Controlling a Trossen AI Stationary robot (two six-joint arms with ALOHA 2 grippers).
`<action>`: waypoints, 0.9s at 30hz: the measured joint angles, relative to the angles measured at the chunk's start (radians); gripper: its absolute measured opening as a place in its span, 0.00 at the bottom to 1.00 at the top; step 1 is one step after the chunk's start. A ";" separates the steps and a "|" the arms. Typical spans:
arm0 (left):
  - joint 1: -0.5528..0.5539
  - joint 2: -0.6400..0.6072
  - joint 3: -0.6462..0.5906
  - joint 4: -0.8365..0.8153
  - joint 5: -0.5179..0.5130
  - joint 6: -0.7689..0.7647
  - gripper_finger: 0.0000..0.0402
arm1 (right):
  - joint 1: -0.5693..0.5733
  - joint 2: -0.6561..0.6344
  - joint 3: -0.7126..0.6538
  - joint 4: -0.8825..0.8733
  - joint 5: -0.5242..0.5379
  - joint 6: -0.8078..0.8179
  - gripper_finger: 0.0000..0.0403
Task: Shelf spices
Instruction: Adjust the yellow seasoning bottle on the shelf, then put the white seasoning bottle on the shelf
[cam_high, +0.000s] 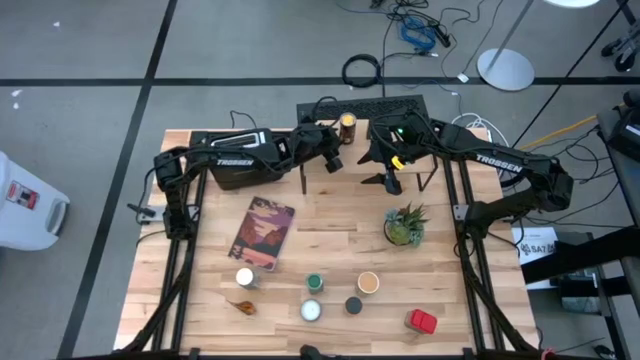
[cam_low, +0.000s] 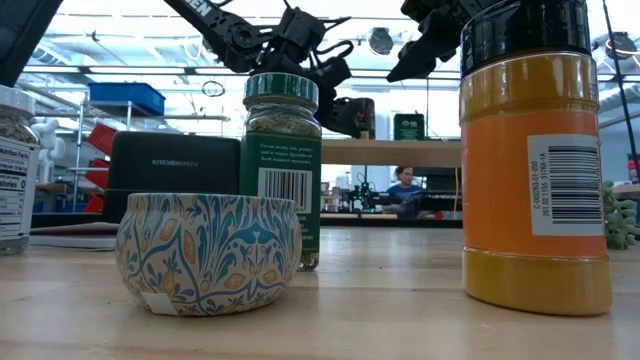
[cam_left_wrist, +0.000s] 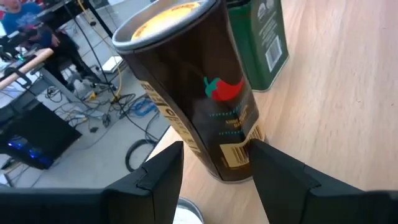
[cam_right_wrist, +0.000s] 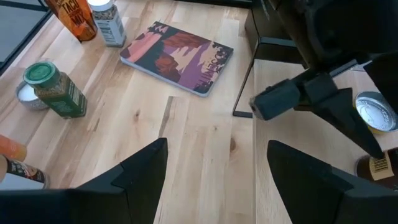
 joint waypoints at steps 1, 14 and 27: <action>0.002 0.000 0.000 0.000 0.000 0.000 0.48 | 0.000 0.000 0.000 0.000 0.000 0.000 0.65; 0.010 0.000 0.058 -0.137 0.005 0.024 0.48 | 0.000 0.000 0.000 -0.006 0.021 0.005 0.65; -0.016 -0.105 0.062 -0.365 0.008 0.022 0.48 | 0.000 0.000 0.000 -0.079 0.019 -0.008 0.65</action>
